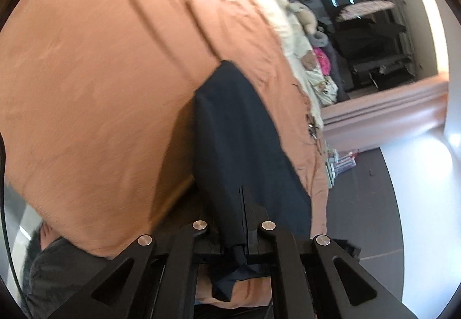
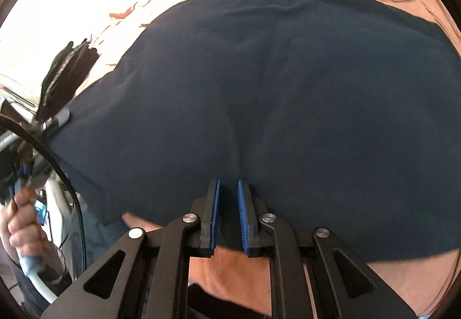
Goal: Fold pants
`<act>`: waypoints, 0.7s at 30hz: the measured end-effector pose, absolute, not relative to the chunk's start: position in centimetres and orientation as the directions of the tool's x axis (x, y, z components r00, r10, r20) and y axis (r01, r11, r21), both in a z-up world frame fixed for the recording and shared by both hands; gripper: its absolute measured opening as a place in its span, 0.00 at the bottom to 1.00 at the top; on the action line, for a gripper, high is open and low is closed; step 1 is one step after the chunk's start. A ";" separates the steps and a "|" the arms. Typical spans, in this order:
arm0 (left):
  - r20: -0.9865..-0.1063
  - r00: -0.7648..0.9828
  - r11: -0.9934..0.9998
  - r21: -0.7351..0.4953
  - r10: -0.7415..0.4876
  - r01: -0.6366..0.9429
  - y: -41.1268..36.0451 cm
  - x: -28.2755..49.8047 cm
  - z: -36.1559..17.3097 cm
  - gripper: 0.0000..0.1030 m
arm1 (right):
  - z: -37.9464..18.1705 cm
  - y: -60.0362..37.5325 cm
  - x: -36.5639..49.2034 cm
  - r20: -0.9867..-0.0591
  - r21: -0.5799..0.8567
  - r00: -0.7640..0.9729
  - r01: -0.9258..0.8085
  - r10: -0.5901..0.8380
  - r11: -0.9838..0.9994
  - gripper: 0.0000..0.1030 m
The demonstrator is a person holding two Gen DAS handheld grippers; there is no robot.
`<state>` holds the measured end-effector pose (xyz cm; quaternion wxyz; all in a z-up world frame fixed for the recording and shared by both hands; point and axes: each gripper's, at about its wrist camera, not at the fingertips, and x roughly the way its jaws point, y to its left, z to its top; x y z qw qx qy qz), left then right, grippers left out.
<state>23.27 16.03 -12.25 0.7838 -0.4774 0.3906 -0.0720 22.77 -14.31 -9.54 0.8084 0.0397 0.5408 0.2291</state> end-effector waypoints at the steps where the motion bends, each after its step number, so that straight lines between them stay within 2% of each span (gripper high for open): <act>1: -0.542 0.687 0.546 -0.801 -0.485 -0.247 15.7 23.5 -11.6 0.08 | -9.3 -14.9 22.5 -0.849 0.323 0.317 -0.323 0.423 0.890 0.09; 11: -0.503 0.697 0.625 -0.774 -0.511 -0.100 11.7 26.4 -5.9 0.08 | -5.0 -24.1 20.6 -0.739 0.436 0.459 -0.232 0.493 0.870 0.10; 21: -0.495 0.664 0.667 -0.745 -0.561 0.008 5.9 30.2 -2.8 0.07 | -3.9 -31.5 18.2 -0.674 0.515 0.544 -0.141 0.500 0.846 0.11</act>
